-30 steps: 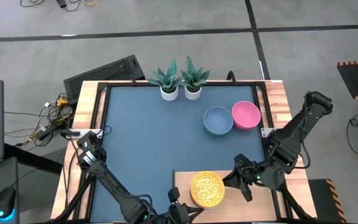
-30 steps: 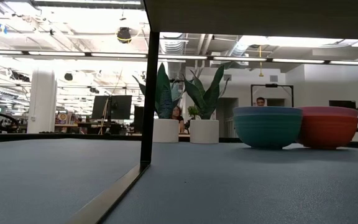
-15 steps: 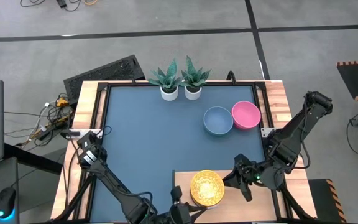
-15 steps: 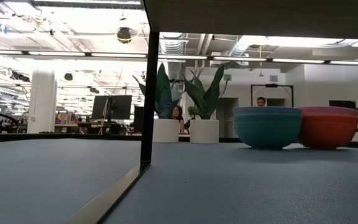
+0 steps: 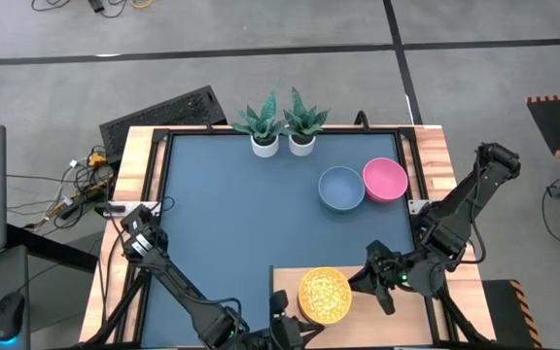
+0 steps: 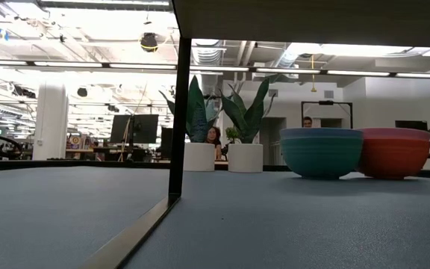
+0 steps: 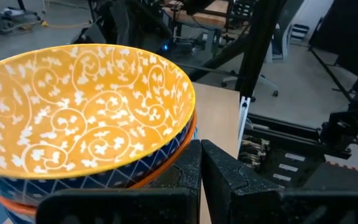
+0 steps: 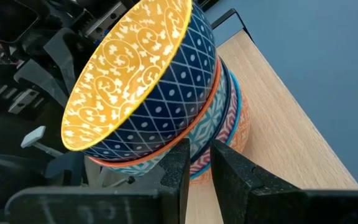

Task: Place and stack bowls onto a shelf
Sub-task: Adjust the stacked bowls on the shelf

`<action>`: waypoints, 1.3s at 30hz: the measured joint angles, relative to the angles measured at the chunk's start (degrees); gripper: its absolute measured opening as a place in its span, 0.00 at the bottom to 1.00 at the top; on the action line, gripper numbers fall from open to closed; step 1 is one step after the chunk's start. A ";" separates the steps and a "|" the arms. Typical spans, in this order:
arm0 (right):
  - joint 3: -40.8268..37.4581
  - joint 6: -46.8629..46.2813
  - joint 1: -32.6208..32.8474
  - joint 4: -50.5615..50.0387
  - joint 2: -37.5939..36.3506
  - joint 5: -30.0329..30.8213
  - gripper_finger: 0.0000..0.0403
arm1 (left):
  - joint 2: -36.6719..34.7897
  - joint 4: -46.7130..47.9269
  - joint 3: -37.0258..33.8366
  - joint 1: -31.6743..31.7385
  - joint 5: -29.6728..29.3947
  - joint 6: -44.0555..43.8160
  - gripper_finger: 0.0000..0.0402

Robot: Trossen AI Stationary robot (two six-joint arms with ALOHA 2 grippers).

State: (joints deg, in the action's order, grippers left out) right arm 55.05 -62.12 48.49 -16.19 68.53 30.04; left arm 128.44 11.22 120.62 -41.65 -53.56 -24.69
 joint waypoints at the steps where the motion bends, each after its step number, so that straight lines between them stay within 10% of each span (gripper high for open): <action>1: 0.00 0.01 0.00 0.00 0.00 0.00 0.22 | 0.00 0.00 0.00 0.00 -0.04 0.00 0.00; 39: 3.96 -1.02 0.20 -6.25 0.20 0.87 0.22 | 0.04 3.48 0.00 0.02 0.39 -3.87 0.00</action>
State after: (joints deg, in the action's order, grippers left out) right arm 59.00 -63.13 48.69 -22.44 68.73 30.91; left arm 128.49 14.70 120.62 -41.63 -53.17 -28.56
